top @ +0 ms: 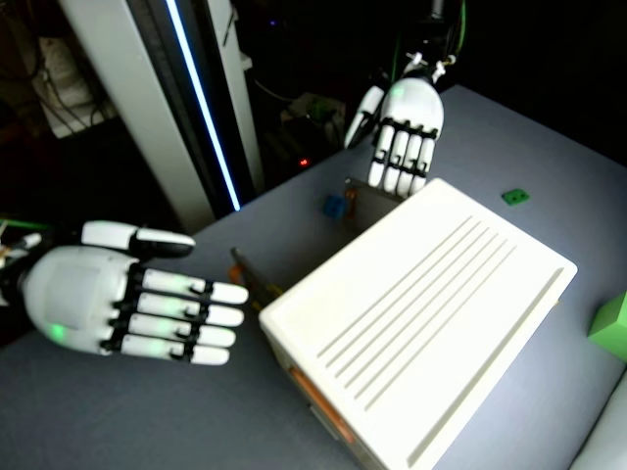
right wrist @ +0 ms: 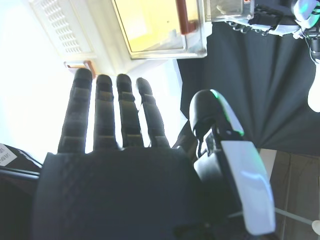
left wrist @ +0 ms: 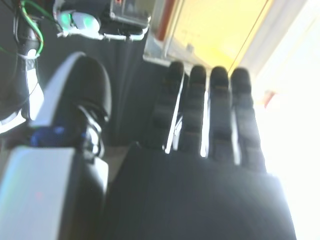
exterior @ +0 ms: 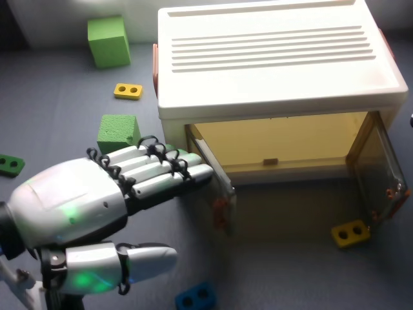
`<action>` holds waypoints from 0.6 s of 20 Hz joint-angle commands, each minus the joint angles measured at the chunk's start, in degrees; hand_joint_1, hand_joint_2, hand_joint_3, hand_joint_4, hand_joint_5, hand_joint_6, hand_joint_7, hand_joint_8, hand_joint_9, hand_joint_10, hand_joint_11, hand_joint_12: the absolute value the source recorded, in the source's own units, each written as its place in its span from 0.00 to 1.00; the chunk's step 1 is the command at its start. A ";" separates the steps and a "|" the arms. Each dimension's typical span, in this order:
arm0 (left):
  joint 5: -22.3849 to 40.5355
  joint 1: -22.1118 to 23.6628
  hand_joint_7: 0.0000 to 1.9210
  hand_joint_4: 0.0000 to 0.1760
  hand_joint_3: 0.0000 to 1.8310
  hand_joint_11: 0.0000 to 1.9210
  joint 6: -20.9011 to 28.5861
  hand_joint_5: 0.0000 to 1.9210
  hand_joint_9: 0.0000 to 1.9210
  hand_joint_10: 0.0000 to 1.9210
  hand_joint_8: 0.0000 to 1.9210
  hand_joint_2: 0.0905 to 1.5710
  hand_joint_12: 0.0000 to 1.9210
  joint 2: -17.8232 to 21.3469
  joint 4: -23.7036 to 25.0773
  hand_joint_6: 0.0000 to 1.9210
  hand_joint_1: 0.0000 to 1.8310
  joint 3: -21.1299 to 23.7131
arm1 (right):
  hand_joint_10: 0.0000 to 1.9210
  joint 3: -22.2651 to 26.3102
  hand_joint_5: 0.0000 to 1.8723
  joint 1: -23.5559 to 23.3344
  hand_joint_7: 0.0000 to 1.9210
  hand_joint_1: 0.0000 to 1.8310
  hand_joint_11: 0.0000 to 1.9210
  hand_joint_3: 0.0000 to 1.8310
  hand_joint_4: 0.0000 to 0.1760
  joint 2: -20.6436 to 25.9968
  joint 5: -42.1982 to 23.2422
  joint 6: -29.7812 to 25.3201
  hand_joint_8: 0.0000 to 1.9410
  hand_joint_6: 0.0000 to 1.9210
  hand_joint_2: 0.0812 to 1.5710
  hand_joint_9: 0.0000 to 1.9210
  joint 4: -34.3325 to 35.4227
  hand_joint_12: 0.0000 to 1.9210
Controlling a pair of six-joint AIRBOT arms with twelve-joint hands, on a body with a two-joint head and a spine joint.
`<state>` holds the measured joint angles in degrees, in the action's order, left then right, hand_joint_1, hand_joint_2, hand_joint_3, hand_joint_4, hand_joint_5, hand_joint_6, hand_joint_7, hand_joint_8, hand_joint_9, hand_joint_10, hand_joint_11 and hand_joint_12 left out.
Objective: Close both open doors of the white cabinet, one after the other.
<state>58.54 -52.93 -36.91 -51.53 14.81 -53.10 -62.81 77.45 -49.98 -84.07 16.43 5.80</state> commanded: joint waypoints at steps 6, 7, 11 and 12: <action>5.88 2.44 0.02 0.00 0.00 0.00 0.49 0.02 0.03 0.00 0.00 0.91 0.16 -1.34 -0.07 0.00 0.00 -1.16 | 0.00 -0.04 0.08 -0.07 0.06 0.08 0.07 0.00 0.00 -0.04 -7.08 -0.47 0.00 0.00 0.95 0.05 1.42 0.00; 5.87 2.68 0.01 0.00 0.00 0.00 0.49 0.01 0.02 0.00 0.00 0.90 0.14 -1.56 -0.07 0.00 0.00 -1.35 | 0.00 -0.04 0.08 -0.07 0.06 0.08 0.07 0.00 0.00 -0.03 -7.08 -0.47 0.00 0.00 0.95 0.05 1.42 0.00; 5.30 4.46 0.07 0.00 0.00 0.00 0.48 0.07 0.07 0.00 0.00 0.90 0.23 -2.47 0.28 0.00 0.00 -2.22 | 0.00 -0.04 0.08 -0.07 0.07 0.06 0.07 0.00 0.00 -0.03 -7.08 -0.47 0.00 0.00 0.94 0.06 1.42 0.00; 5.12 4.88 0.07 0.00 0.00 0.00 0.48 0.07 0.06 0.00 0.00 0.90 0.21 -2.64 0.45 0.00 0.00 -2.38 | 0.00 -0.05 0.09 -0.07 0.08 0.07 0.09 0.00 0.00 -0.03 -7.08 -0.47 0.00 0.00 0.94 0.08 1.42 0.01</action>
<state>57.21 -48.40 -36.73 -53.95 15.81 -55.53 -62.81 77.45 -49.98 -84.09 16.43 5.85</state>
